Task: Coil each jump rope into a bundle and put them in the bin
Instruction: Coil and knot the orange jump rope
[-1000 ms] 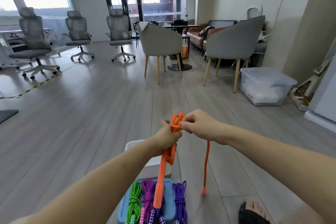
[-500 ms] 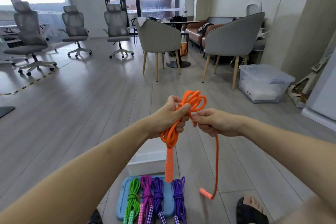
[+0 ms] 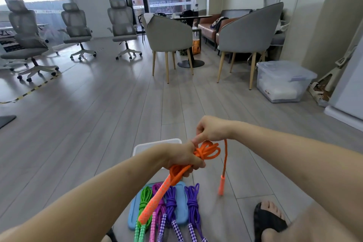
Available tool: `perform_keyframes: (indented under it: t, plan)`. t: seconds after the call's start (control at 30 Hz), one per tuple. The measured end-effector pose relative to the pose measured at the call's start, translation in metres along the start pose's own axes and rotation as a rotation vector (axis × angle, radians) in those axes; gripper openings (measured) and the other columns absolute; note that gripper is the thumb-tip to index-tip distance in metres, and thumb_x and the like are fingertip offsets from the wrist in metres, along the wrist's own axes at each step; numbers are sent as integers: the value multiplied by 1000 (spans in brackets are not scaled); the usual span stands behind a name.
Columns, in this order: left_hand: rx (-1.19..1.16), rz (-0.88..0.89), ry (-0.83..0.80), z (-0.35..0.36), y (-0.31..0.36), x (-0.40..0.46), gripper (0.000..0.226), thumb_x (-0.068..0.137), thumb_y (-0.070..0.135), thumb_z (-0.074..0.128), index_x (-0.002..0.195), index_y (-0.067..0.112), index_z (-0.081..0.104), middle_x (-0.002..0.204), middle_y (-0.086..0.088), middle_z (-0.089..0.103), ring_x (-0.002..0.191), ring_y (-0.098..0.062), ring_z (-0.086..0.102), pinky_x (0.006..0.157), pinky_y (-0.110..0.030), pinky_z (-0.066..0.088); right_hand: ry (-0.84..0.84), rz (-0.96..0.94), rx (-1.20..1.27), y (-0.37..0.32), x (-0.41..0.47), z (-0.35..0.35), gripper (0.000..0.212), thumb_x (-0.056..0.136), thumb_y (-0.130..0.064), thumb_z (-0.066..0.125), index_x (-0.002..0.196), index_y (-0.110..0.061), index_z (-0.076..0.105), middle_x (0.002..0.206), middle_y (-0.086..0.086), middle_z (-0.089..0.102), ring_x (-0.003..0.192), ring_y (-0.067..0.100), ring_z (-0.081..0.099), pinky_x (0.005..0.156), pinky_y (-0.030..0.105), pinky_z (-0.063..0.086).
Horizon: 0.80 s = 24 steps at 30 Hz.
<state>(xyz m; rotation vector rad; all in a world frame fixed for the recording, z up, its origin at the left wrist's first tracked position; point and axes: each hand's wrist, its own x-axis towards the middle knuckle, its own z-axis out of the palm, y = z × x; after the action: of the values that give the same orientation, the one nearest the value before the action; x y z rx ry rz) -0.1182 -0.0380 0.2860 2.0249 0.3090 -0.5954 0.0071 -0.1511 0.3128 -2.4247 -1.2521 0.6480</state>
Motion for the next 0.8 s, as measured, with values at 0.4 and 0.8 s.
perform_keyframes:
  t: [0.4, 0.8]
  plan:
    - [-355, 197, 464, -41, 2, 10, 37, 94, 7, 64, 111, 17, 33, 91, -16, 53, 61, -19, 53, 58, -35, 52, 391, -38, 510, -10, -15, 5, 21, 98, -27, 64, 80, -17, 63, 70, -1, 68, 54, 3, 53, 57, 25, 44]
    - [-614, 384, 126, -66, 23, -23, 65, 91, -4, 66, 139, 21, 29, 76, -8, 48, 60, -16, 43, 56, -28, 45, 131, -153, 1010, -24, -18, -8, 26, 107, -35, 50, 88, -18, 56, 64, -7, 36, 52, 6, 26, 47, 21, 19]
